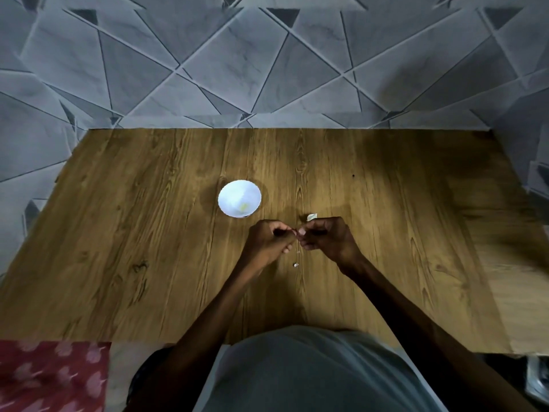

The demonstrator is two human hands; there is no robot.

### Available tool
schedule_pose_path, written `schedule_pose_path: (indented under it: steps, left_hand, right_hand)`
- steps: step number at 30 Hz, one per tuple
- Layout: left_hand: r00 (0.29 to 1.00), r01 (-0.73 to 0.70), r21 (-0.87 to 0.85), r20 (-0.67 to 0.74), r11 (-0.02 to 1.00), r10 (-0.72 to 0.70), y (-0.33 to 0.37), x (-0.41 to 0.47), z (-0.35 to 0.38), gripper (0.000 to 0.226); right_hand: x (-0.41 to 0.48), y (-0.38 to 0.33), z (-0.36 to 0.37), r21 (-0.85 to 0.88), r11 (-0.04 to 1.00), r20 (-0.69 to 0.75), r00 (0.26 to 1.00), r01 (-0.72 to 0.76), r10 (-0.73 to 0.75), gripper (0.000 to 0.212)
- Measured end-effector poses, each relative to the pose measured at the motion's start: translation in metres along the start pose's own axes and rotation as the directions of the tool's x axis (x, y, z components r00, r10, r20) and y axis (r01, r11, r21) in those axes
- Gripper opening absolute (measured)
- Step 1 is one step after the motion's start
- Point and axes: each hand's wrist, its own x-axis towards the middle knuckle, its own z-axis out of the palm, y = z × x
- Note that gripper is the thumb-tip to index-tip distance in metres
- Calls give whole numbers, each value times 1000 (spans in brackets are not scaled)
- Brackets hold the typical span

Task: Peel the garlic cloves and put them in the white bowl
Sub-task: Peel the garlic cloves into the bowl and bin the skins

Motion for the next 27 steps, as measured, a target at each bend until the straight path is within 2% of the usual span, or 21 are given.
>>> schedule_pose_path:
  steps: [7, 12, 15, 22, 27]
  left_hand:
    - [999, 29, 9, 26, 1000, -29, 2, 1, -2, 14]
    - [995, 80, -107, 61, 991, -74, 2, 2, 0, 16]
    - [993, 80, -121, 98, 989, -68, 2, 0, -1, 17]
    - [986, 46, -89, 166, 995, -30, -2, 1, -4, 17]
    - [986, 69, -147, 157, 987, -46, -3, 0, -1, 18]
  right_hand:
    - [-1, -3, -2, -178, 973, 42, 989, 146, -141, 18]
    - [-3, -7, 0, -331, 902, 54, 959, 279, -277, 17]
    - [-2, -7, 0, -415, 847, 73, 940, 333, -334, 17]
    - [0, -9, -1, -438, 834, 102, 940, 336, -325, 18]
    - [1, -15, -4, -331, 894, 115, 953, 303, -280, 15]
